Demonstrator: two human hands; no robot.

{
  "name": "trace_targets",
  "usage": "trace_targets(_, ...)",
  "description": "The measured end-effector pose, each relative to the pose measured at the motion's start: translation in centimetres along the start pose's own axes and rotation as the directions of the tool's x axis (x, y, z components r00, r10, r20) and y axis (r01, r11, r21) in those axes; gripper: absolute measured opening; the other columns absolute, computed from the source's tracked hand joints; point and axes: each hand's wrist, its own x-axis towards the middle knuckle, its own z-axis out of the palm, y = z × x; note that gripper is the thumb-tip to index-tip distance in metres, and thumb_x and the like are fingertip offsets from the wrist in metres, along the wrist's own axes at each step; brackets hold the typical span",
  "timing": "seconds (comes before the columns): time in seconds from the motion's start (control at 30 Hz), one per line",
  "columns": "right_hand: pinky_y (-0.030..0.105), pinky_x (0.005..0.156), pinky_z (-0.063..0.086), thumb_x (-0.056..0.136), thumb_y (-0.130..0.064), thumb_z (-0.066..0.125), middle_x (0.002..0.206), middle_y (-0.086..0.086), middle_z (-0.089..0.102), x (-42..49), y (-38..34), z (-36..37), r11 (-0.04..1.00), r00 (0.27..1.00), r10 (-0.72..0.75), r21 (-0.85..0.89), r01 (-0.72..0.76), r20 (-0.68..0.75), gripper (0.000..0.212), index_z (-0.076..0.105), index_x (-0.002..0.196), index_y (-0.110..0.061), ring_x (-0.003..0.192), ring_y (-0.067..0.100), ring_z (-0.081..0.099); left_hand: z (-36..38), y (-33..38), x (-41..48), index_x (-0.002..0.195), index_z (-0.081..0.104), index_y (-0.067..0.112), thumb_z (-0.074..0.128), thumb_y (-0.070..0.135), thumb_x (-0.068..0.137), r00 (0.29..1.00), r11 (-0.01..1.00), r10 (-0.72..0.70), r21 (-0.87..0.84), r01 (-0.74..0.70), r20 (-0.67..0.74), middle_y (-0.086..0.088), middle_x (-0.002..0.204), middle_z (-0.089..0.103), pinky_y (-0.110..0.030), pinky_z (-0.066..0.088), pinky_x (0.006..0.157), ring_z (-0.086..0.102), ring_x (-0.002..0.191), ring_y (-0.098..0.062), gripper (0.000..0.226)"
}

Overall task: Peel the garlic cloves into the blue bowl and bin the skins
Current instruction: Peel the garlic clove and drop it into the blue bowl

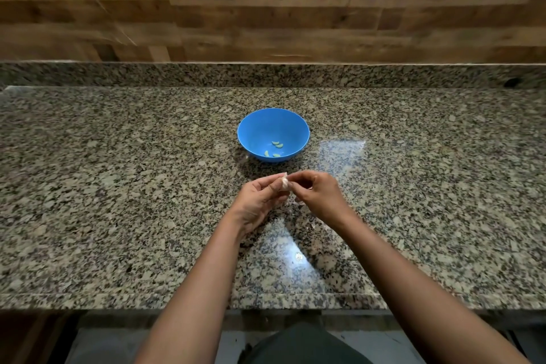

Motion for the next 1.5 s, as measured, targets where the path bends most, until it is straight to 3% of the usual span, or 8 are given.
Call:
trace_targets(0.43,0.012,0.073,0.050,0.087,-0.015,0.065,0.095,0.004,0.064,-0.2,1.0,0.4,0.942,0.975,-0.218,-0.269,0.201,-0.034,0.020,0.066,0.103,-0.005,0.081,0.010,0.060,0.6,0.5,-0.7,0.103,0.064,-0.001,0.053,0.001,0.089,0.997,0.997,-0.011,0.078,0.005,0.074,-0.007,0.084,0.072,-0.020,0.055,0.073,0.068,0.075,-0.011,0.017)
trace_targets(0.67,0.013,0.052,0.048,0.087,-0.013,0.063,0.076,0.001,0.060,0.1,1.0,0.1,0.996,0.990,0.069,-0.046,-0.075,-0.123,0.006,0.061,0.089,-0.008,0.061,0.008,0.055,0.2,-0.3,0.0,0.100,0.061,0.000,0.068,-0.001,0.081,0.995,0.977,0.046,0.210,-0.025,-0.092,-0.011,0.091,0.066,-0.022,0.056,0.074,0.065,0.078,-0.016,0.020)
trace_targets(0.83,0.021,0.062,0.052,0.089,-0.008,0.059,0.078,0.003,0.059,-0.4,2.6,-0.7,0.954,0.986,0.148,-0.251,-0.164,-0.079,0.005,0.061,0.085,-0.006,0.067,0.011,0.055,-1.1,-2.1,0.7,0.082,0.056,0.016,0.073,0.021,0.080,0.882,0.582,0.433,0.805,-0.113,-0.189,-0.002,0.093,0.062,-0.022,0.051,0.070,0.060,0.084,-0.016,0.018)
trace_targets(0.93,0.020,0.077,0.047,0.093,-0.011,0.054,0.092,0.005,0.057,-1.2,3.8,-0.4,0.882,0.998,0.065,-0.468,-0.055,0.004,0.009,0.060,0.090,-0.005,0.082,0.012,0.052,-1.1,-3.0,0.5,0.095,0.056,0.011,0.068,0.018,0.084,0.827,0.414,0.546,0.901,-0.127,-0.134,0.001,0.101,0.052,-0.008,0.037,0.066,0.050,0.089,-0.008,0.017)
trace_targets(1.03,0.010,0.074,0.037,0.093,-0.015,0.053,0.094,0.001,0.052,-1.5,4.2,-0.4,0.849,0.998,-0.007,-0.528,0.036,0.056,0.013,0.060,0.095,-0.003,0.086,0.010,0.047,-1.1,-4.5,0.3,0.112,0.057,0.008,0.064,0.013,0.087,0.777,0.247,0.630,0.945,-0.215,0.012,-0.007,0.120,0.053,-0.023,0.045,0.092,0.051,0.110,-0.017,0.027)
trace_targets(1.23,0.005,0.063,0.036,0.091,-0.008,0.056,0.088,0.004,0.055,-1.3,4.3,-0.3,0.804,0.991,-0.091,-0.580,0.128,0.093,0.010,0.062,0.089,-0.001,0.079,0.013,0.047,-1.4,-6.7,-0.5,0.127,0.055,0.011,0.062,0.021,0.089,0.784,0.037,0.549,0.929,-0.369,0.290,-0.007,0.128,0.056,-0.041,0.040,0.106,0.049,0.122,-0.018,0.040)
trace_targets(1.33,0.022,0.069,0.043,0.092,-0.007,0.054,0.088,0.010,0.055,-1.2,4.4,-0.2,0.768,0.984,-0.126,-0.616,0.178,0.128,0.011,0.060,0.088,0.002,0.080,0.019,0.049,-1.4,-6.9,-0.4,0.134,0.049,0.016,0.058,0.036,0.091,0.849,0.020,0.461,0.954,-0.300,0.258,-0.001,0.137,0.050,-0.031,0.027,0.109,0.043,0.128,-0.015,0.049)
trace_targets(1.5,0.020,0.071,0.035,0.092,-0.007,0.053,0.093,0.010,0.058,-1.3,5.1,0.0,0.719,0.971,-0.173,-0.652,0.238,0.163,0.012,0.060,0.094,0.002,0.083,0.019,0.052,-1.4,-6.8,0.1,0.141,0.040,0.019,0.047,0.045,0.094,0.880,-0.101,0.403,0.968,-0.231,0.252,0.004,0.149,0.036,-0.026,0.010,0.114,0.025,0.140,-0.011,0.055)
